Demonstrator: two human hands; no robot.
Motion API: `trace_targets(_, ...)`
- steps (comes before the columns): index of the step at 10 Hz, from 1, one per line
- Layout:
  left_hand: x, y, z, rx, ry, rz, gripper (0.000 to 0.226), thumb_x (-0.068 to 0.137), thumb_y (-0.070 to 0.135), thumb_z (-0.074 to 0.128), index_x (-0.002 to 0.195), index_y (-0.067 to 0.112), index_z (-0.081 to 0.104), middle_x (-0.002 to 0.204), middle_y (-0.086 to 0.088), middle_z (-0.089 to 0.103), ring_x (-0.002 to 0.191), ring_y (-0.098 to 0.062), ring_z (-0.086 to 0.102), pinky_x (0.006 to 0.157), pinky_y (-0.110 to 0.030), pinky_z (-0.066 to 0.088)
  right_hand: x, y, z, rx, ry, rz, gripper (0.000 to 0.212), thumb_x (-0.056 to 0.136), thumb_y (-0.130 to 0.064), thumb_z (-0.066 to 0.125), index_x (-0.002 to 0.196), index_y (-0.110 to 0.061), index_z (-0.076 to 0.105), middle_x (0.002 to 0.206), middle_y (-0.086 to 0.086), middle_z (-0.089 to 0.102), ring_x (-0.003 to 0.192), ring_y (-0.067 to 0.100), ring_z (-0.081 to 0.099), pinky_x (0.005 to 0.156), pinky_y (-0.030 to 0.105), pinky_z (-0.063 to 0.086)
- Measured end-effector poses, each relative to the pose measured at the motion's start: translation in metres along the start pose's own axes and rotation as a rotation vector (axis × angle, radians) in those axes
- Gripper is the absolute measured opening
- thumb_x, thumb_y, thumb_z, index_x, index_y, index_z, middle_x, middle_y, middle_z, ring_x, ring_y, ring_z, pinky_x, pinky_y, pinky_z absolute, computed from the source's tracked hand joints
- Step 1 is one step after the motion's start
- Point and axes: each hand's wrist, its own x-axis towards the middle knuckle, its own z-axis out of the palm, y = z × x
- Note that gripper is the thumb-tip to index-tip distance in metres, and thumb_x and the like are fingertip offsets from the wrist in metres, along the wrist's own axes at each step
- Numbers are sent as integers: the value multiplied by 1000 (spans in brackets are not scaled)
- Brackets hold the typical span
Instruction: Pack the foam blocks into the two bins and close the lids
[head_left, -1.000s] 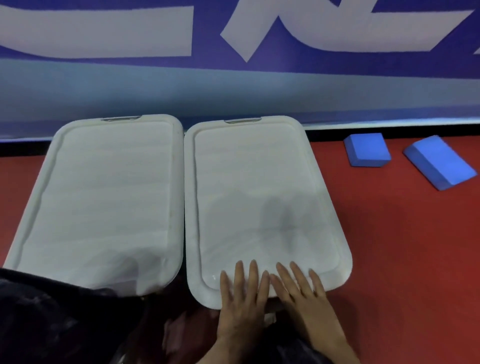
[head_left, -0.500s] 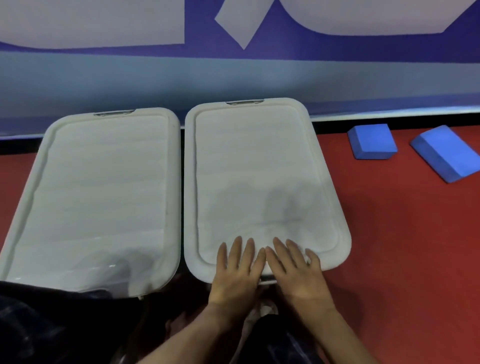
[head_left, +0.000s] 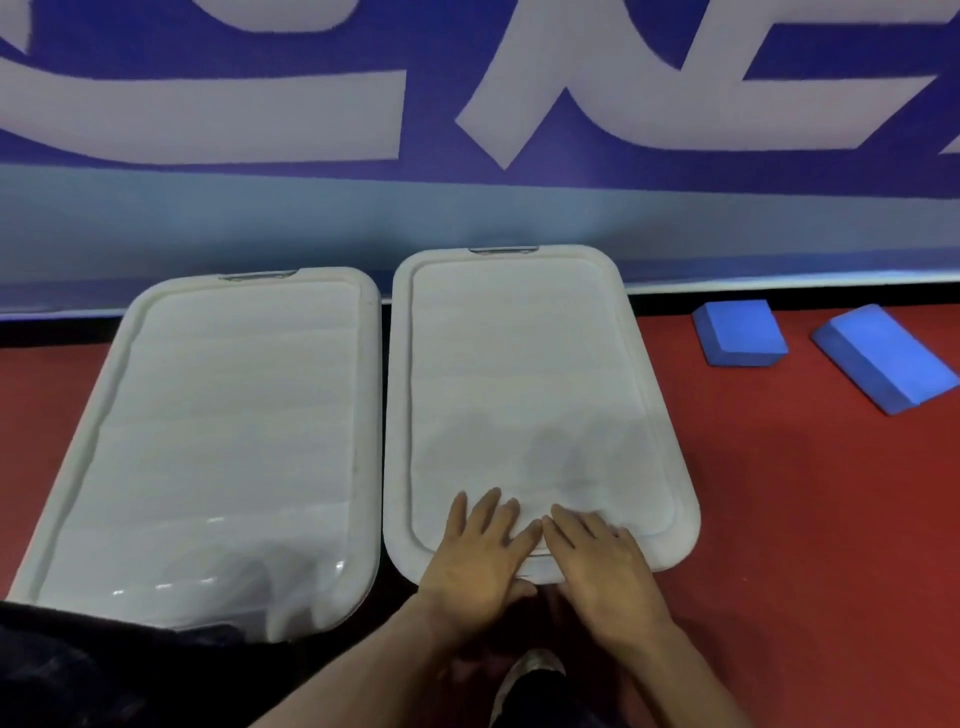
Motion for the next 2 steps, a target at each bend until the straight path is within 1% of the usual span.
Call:
trace_targets(1,-14,-5,-35,1,21,-156,59,91,50,48,141,22,34,141,-14,42,134,-40,34,111,-58,24,4,-7,-18,34,-70,-10,49,71,-26,72,117,-18,58,124,1,58,105,24,58,79,37,49)
trace_targets(2,-31,-29,-76,32,143,-320,63,86,62,42,134,21,45,131,-15,53,127,-42,45,104,-62,35,9,-16,-45,66,34,29,49,71,-33,75,115,-18,62,117,2,63,99,25,61,78,40,51)
